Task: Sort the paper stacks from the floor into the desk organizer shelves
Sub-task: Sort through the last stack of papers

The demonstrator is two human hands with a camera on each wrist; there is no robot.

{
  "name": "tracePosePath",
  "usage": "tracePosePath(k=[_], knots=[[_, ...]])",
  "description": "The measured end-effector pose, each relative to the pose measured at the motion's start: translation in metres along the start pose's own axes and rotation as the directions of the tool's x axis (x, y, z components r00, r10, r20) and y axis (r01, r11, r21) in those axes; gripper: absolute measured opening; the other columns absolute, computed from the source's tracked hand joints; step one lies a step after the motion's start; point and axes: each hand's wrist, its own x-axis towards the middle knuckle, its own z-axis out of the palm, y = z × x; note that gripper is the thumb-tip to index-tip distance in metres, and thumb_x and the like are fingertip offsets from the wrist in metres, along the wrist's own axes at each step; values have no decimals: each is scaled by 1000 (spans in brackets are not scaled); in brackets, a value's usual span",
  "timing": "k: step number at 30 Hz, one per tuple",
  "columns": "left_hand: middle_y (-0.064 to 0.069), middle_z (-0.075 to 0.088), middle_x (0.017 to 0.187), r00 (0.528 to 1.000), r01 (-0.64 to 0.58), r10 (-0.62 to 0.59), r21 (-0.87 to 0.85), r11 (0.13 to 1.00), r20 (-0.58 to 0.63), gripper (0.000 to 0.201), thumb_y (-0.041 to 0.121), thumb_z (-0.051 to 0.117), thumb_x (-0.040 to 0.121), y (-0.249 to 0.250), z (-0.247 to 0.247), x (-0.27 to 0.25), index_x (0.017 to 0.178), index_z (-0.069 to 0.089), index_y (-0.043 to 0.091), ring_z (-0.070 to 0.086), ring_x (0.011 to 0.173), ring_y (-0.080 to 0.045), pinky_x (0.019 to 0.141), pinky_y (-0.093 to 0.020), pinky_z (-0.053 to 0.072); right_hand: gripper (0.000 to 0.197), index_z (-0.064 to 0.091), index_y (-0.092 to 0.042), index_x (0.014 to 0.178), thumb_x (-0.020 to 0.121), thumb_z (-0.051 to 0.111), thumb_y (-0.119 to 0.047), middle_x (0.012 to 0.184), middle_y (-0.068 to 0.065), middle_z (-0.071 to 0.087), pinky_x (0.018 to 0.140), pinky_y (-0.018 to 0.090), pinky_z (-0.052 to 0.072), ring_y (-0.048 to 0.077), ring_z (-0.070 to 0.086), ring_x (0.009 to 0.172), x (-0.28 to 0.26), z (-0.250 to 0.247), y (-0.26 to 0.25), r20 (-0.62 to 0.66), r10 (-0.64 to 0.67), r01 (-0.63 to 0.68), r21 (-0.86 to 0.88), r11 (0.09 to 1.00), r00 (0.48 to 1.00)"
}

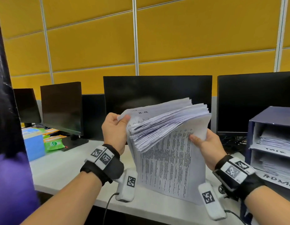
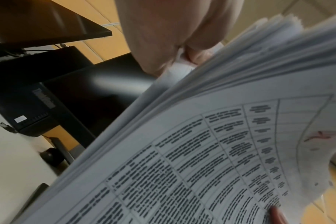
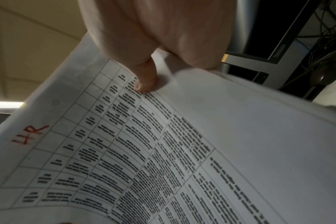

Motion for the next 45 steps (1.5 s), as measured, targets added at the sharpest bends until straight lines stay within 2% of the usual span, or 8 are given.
tracePosePath(k=[3, 8, 11, 16, 23, 35, 41, 45], knots=[[-3, 56, 72, 992, 29, -30, 9, 1000, 124, 21, 8, 60, 93, -2, 1, -3, 77, 47, 13, 55, 61, -10, 52, -24, 49, 22, 59, -16, 108, 89, 60, -5, 104, 7, 69, 92, 50, 51, 25, 66, 98, -2, -1, 2, -3, -30, 30, -27, 999, 1000], [-10, 67, 115, 937, 162, -137, -54, 985, 323, 19, 23, 50, 100, -13, -6, -7, 114, 58, 14, 66, 104, -25, 87, -42, 54, 23, 57, -14, 111, 90, 60, -6, 104, 7, 68, 89, 49, 52, 24, 66, 96, -2, -3, 3, -23, -50, 49, -36, 998, 998], [-10, 66, 110, 906, 115, -124, 46, 992, 406, 35, 29, 66, 75, -25, -10, -12, 108, 62, 18, 62, 104, -31, 87, -47, 52, 25, 56, -15, 113, 89, 62, -7, 107, 9, 68, 90, 52, 51, 26, 66, 99, 3, -2, 6, -51, -34, 33, -31, 999, 998], [8, 59, 125, 789, 31, -99, 122, 992, 607, 68, 15, 71, 79, -33, -3, -33, 137, 39, 30, 58, 114, -6, 82, -21, 53, 24, 54, -13, 111, 90, 61, -6, 105, 5, 65, 91, 44, 51, 23, 63, 100, 5, 3, 5, -115, -79, 71, -77, 994, 990], [10, 55, 111, 971, -53, 28, 98, 994, 237, 44, 22, 68, 88, -17, 23, -42, 119, 37, 27, 60, 104, -8, 83, -29, 54, 45, 47, -22, 123, 86, 66, -7, 108, -8, 59, 84, 33, 49, 9, 58, 99, -7, 9, -4, -35, -141, 135, -140, 981, 989], [17, 51, 107, 965, -141, 97, 172, 975, 242, 56, 9, 67, 87, -8, 24, -49, 121, 30, 35, 59, 103, -6, 82, -33, 59, 48, 44, -29, 119, 84, 66, -3, 109, -13, 56, 70, 15, 51, 0, 58, 98, -21, 15, -12, -10, -309, 306, -104, 946, 951], [4, 59, 112, 979, 9, -17, 38, 999, 205, 63, 33, 78, 73, -11, 13, -43, 121, 39, 20, 65, 99, -10, 79, -30, 58, 35, 55, -21, 110, 82, 69, -5, 107, -1, 66, 78, 29, 54, 15, 65, 98, -17, 9, -6, 1, -163, 163, 14, 986, 987], [6, 68, 103, 976, 53, -78, 125, 991, 204, 28, 32, 68, 86, -12, 17, -46, 111, 57, 24, 66, 96, -11, 83, -35, 56, 33, 55, -19, 113, 85, 67, -6, 102, -10, 64, 78, 21, 51, 0, 61, 92, -21, 14, -6, 7, -191, 190, -109, 976, 982]])
